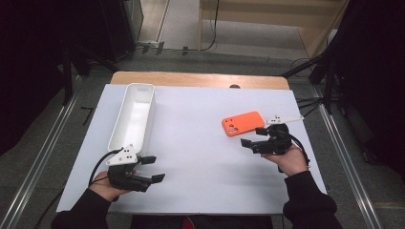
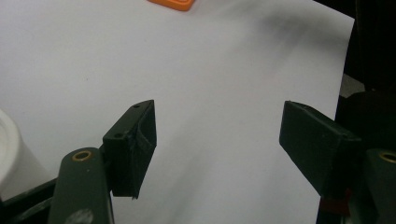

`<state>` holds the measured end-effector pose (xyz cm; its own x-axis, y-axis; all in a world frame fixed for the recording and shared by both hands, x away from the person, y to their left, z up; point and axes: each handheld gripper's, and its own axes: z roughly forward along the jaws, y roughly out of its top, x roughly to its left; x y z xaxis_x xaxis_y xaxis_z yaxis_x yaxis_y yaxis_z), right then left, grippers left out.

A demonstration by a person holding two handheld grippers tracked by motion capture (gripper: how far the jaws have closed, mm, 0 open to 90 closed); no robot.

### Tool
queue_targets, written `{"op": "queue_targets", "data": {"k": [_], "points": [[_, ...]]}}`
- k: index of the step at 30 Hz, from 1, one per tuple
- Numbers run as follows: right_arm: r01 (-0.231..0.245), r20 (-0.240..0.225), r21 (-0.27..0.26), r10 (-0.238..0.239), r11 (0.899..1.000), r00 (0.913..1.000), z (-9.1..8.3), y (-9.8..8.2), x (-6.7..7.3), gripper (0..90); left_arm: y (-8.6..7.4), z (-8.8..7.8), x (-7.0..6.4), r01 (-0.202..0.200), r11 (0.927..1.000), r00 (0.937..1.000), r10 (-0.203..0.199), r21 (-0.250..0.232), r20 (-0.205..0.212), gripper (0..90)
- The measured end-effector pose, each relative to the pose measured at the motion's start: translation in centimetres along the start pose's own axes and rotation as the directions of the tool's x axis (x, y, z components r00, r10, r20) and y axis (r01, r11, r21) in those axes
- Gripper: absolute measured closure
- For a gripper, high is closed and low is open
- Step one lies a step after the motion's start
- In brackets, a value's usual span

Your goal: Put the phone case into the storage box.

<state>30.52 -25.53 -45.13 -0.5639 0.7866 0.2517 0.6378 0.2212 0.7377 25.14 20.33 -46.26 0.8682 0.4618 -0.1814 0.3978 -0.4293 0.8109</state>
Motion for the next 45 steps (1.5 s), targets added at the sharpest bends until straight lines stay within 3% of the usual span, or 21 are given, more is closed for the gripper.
{"op": "queue_targets", "data": {"k": [36,45], "points": [[-0.022,0.023,0.027,0.021,0.999,0.9995,3.5,5.4,-3.4,12.8,0.0,0.0,0.2,0.005,1.0,1.0,-0.005,-0.008,0.001,27.7],[-0.04,0.062,0.034,0.038,0.999,0.9973,4.2,6.6,-5.0,13.4,0.0,0.0,0.2,0.003,1.0,1.0,-0.003,-0.006,0.002,27.7]]}}
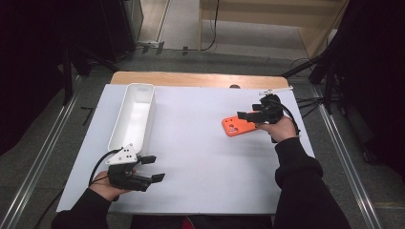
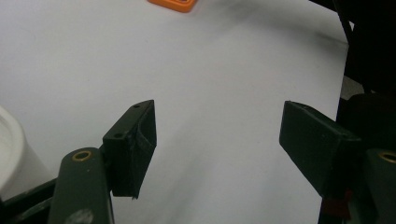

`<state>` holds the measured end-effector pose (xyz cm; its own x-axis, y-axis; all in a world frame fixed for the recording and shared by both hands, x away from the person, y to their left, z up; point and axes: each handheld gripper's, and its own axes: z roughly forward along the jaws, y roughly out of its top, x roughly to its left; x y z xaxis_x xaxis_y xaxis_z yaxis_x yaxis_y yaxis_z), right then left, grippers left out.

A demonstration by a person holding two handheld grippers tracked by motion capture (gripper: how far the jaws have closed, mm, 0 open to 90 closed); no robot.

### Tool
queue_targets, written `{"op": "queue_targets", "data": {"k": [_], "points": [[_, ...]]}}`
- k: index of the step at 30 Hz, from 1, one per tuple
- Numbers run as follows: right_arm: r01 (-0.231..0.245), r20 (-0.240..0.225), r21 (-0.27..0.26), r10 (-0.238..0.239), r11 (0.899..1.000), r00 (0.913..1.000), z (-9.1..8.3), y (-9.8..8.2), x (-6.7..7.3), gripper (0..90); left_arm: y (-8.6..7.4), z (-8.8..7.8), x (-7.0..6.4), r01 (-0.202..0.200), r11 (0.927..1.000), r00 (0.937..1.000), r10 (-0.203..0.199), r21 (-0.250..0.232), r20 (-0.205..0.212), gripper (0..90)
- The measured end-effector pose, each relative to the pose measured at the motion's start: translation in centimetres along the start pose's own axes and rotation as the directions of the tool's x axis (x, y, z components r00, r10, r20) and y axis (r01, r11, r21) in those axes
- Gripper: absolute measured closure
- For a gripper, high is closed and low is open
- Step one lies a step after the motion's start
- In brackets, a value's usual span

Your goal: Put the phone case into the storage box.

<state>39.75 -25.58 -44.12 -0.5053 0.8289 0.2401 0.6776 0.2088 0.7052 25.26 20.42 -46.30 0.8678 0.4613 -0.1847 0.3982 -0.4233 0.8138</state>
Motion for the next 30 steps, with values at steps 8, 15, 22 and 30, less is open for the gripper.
{"op": "queue_targets", "data": {"k": [8,15,22,30], "points": [[-0.009,0.019,0.011,0.009,1.0,0.9998,1.0,0.7,-0.9,13.9,0.0,0.0,0.0,-0.003,1.0,1.0,0.003,-0.002,0.0,27.7],[-0.022,0.036,0.016,0.021,1.0,0.9991,1.9,1.2,-1.7,19.8,0.0,0.0,0.0,-0.004,1.0,1.0,0.004,0.0,0.002,27.7],[-0.042,0.051,0.006,0.042,0.999,0.9978,2.5,1.3,-2.8,25.6,0.0,0.0,0.0,-0.006,1.0,1.0,0.006,0.002,0.002,27.7],[-0.064,0.075,0.026,0.062,0.998,0.9953,3.2,1.3,-3.9,40.6,0.0,0.0,-0.1,-0.007,1.0,1.0,0.007,0.003,0.003,27.8]]}}
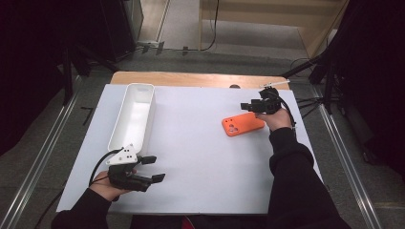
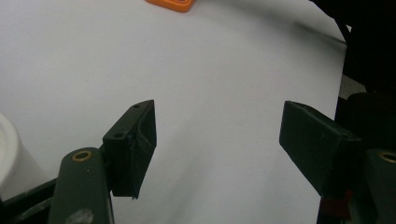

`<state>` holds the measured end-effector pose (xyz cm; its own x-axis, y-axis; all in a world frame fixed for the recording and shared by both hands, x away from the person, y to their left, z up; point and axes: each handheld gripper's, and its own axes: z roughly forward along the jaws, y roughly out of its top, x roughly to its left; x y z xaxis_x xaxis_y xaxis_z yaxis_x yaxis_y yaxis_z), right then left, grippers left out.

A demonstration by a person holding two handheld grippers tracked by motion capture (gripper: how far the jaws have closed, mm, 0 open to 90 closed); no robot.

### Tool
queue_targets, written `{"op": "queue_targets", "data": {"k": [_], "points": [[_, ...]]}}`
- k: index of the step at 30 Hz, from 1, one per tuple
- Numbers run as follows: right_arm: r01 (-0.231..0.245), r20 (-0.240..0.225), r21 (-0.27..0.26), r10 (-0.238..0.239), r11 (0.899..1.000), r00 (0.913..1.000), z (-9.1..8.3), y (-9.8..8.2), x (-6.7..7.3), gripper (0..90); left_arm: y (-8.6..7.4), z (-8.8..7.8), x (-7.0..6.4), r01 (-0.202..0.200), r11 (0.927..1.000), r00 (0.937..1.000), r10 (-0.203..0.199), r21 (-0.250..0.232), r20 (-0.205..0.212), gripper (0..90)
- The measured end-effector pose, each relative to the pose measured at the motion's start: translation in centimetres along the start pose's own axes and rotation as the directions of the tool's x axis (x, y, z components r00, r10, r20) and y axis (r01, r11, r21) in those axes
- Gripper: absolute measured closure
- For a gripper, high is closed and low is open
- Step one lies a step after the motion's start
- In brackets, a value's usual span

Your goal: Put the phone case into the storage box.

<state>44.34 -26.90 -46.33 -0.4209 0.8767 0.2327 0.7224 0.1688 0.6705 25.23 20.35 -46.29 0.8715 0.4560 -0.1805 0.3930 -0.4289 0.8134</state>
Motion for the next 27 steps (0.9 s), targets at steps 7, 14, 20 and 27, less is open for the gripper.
{"op": "queue_targets", "data": {"k": [7,14,20,27], "points": [[-0.06,0.053,0.017,0.059,0.998,0.9969,1.0,0.0,-0.8,67.5,0.0,0.0,0.0,0.0,1.0,1.0,0.0,-0.003,0.001,27.7],[-0.066,0.077,0.02,0.064,0.998,0.9949,1.7,-0.3,-1.6,88.2,0.0,-0.1,0.0,0.002,1.0,1.0,-0.002,-0.01,0.003,27.8],[-0.089,0.109,0.022,0.086,0.996,0.9903,2.8,-0.5,-2.1,88.2,0.1,-0.1,-0.2,-0.007,0.9998,0.9999,0.007,-0.02,0.01,27.8],[-0.094,0.133,0.044,0.087,0.995,0.9873,4.0,-0.7,-1.8,88.2,0.1,0.0,-0.2,-0.007,0.9999,0.9999,0.008,-0.015,0.009,27.8]]}}
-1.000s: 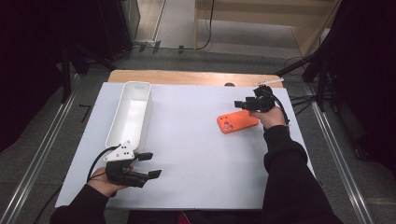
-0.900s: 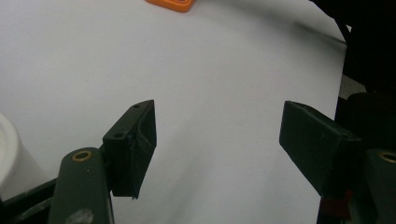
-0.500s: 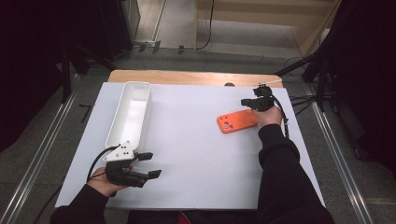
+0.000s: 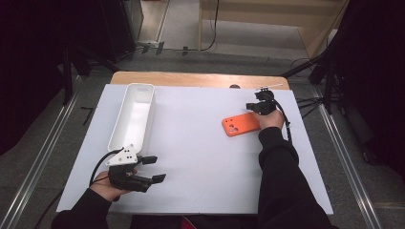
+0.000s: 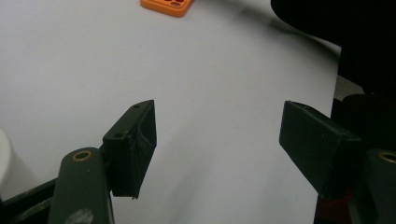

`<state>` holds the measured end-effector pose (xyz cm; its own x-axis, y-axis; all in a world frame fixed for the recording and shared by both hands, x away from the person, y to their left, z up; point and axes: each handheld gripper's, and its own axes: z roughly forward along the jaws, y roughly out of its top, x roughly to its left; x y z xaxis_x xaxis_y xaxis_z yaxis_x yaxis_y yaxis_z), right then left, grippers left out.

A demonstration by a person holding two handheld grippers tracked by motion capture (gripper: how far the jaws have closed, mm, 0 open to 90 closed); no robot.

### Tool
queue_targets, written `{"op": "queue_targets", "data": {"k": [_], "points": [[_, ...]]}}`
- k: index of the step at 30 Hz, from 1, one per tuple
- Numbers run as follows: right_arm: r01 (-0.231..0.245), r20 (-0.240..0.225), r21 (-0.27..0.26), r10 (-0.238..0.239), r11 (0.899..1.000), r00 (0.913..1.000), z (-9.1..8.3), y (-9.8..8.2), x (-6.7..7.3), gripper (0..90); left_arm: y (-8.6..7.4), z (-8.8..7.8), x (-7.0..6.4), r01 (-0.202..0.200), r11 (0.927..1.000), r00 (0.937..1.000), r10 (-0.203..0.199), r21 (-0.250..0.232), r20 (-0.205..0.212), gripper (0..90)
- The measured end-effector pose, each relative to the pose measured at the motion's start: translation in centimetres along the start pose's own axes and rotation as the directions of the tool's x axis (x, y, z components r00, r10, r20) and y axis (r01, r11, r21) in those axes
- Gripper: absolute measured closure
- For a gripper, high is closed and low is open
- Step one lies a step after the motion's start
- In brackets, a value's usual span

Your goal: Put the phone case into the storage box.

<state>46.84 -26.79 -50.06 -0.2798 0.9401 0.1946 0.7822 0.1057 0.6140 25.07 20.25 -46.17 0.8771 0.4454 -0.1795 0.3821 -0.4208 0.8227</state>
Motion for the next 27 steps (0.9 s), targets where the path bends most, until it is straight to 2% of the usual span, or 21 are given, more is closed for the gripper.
{"op": "queue_targets", "data": {"k": [5,7,11,15,19,27], "points": [[-0.025,0.004,0.03,0.024,0.999,0.9997,0.7,-0.4,-0.6,88.2,0.0,0.0,0.0,-0.002,1.0,1.0,0.002,-0.001,0.002,27.8],[-0.033,-0.006,0.02,0.034,0.999,0.9994,0.7,-0.5,-0.8,88.2,0.0,0.0,0.0,-0.003,1.0,1.0,0.003,0.001,0.004,27.8],[-0.002,0.011,0.029,0.002,1.0,0.9999,0.6,-0.4,-0.8,88.2,0.0,0.0,-0.1,-0.004,1.0,1.0,0.004,0.0,0.005,27.8],[-0.013,0.001,0.044,0.013,0.999,0.9999,0.4,-0.5,-0.9,88.2,0.0,0.0,-0.1,-0.004,1.0,1.0,0.004,-0.003,0.005,27.7],[-0.004,0.007,0.071,0.003,0.997,1.0,0.0,-0.6,-0.9,88.2,0.0,0.1,-0.1,-0.006,1.0,1.0,0.006,0.001,0.008,27.8],[-0.012,-0.006,0.075,0.012,0.997,0.9999,-0.8,-1.6,-0.9,88.3,0.0,0.1,-0.1,-0.004,1.0,0.9999,0.004,-0.002,0.01,27.7]]}}
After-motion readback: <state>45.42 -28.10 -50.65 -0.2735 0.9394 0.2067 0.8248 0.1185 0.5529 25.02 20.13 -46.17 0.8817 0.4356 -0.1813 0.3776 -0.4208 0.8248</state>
